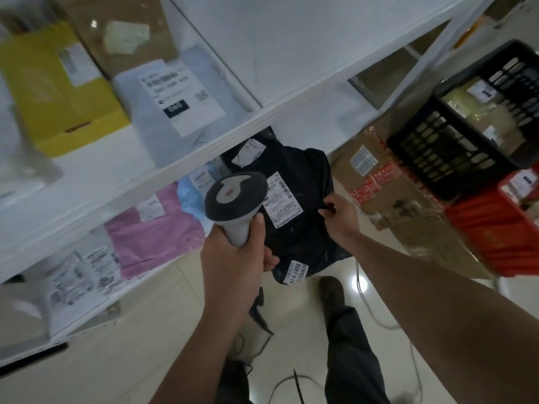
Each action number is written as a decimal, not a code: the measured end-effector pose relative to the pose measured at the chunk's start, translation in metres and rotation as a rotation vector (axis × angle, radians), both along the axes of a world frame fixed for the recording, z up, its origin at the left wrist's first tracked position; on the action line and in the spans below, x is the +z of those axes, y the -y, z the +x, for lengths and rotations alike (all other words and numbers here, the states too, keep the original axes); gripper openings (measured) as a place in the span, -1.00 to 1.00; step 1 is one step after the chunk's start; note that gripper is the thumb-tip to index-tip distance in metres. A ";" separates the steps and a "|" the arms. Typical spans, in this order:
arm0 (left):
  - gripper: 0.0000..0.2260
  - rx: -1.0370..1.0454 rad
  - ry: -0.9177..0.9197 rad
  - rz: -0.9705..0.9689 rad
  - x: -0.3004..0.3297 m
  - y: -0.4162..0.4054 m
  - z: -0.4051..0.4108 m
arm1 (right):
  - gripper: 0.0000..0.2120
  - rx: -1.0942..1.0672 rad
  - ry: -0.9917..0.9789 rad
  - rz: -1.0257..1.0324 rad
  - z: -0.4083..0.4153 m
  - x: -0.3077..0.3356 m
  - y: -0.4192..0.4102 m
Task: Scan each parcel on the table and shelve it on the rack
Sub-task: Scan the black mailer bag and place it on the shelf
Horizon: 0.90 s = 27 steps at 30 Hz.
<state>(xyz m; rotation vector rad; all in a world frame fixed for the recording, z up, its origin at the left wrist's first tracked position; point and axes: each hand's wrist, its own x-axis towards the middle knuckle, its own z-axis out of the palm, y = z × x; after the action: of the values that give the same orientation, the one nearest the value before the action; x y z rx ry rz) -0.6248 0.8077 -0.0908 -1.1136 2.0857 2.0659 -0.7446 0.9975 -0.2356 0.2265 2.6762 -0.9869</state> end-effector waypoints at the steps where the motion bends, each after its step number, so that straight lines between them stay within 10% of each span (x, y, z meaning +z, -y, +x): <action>1: -0.75 0.008 0.008 -0.006 -0.014 -0.010 -0.015 | -0.90 -0.007 -0.007 -0.007 -0.016 -0.012 -0.007; 20: -0.80 0.155 0.009 -0.240 -0.248 -0.160 -0.241 | -0.83 0.072 -0.275 -0.286 -0.332 -0.218 -0.084; 27: -0.78 0.154 0.033 -0.284 -0.270 -0.166 -0.259 | -0.38 0.487 -0.174 0.231 -0.325 -0.259 -0.069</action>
<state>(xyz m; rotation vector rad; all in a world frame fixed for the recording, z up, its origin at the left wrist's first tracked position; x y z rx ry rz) -0.8834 0.9733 -0.3605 -1.3731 2.4037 1.8319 -1.0692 1.0670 -0.4948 -0.4678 2.7897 -0.5687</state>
